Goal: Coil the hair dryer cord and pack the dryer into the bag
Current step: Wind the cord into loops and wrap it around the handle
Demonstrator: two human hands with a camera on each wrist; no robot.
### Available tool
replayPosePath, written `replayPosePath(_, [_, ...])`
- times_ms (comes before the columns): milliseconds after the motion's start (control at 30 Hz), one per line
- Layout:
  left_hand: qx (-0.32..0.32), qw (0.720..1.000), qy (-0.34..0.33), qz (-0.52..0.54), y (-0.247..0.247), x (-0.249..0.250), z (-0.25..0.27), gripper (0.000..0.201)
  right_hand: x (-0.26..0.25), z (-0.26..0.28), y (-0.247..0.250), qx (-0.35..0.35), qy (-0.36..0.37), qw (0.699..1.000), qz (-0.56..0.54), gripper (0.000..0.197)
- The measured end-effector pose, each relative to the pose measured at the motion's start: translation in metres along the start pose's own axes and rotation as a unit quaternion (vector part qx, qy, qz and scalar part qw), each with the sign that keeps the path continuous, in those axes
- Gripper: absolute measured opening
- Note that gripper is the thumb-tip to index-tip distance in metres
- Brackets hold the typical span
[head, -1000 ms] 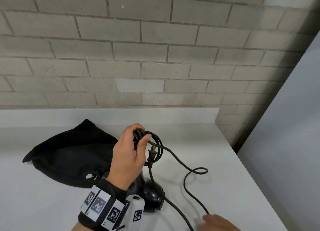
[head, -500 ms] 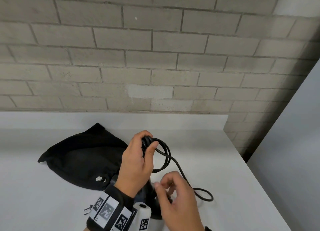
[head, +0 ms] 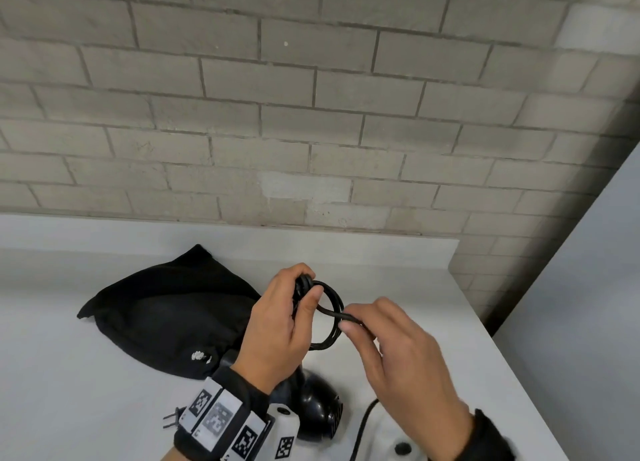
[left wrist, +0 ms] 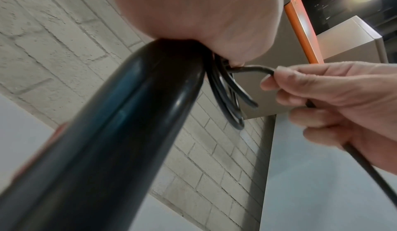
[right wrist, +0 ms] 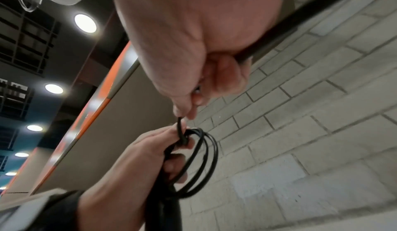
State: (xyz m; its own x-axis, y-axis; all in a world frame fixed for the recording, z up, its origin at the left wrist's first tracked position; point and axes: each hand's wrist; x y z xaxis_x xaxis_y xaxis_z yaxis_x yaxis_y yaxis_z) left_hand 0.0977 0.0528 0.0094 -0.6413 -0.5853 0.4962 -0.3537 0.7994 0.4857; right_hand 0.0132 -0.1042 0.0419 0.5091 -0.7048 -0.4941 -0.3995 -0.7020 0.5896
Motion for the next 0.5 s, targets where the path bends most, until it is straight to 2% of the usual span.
replayPosePath(100, [-0.006, 0.999, -0.01, 0.038, 0.003, 0.0, 0.003, 0.026, 0.0, -0.022, 0.014, -0.024, 0.066, 0.997, -0.037, 0.02])
replayPosePath(167, [-0.016, 0.998, -0.018, 0.066, 0.005, -0.001, 0.004, 0.033, 0.001, -0.037, 0.019, -0.039, 0.08, 0.991, -0.099, 0.015])
replayPosePath(300, [-0.029, 0.995, -0.044, 0.085, 0.009, -0.002, 0.006, 0.045, 0.001, -0.057, 0.013, -0.02, 0.045, 0.976, -0.214, 0.008])
replayPosePath(500, [-0.011, 0.995, -0.051, 0.081, 0.009, -0.008, 0.006, 0.046, -0.007, -0.055, -0.016, 0.045, -0.027, 0.944, -0.327, 0.011])
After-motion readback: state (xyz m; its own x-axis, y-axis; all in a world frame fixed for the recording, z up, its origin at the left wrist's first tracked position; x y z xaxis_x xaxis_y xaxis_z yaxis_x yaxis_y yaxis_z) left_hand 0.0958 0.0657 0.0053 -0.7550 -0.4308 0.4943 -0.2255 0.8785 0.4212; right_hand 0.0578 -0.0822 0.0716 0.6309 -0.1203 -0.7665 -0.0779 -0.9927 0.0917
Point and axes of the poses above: each hand's wrist, its own z-axis away from the middle knuckle, its own y-axis out of the back of the hand, x = y × z, and after that the axes turned 15 degrees about -z, right-handed
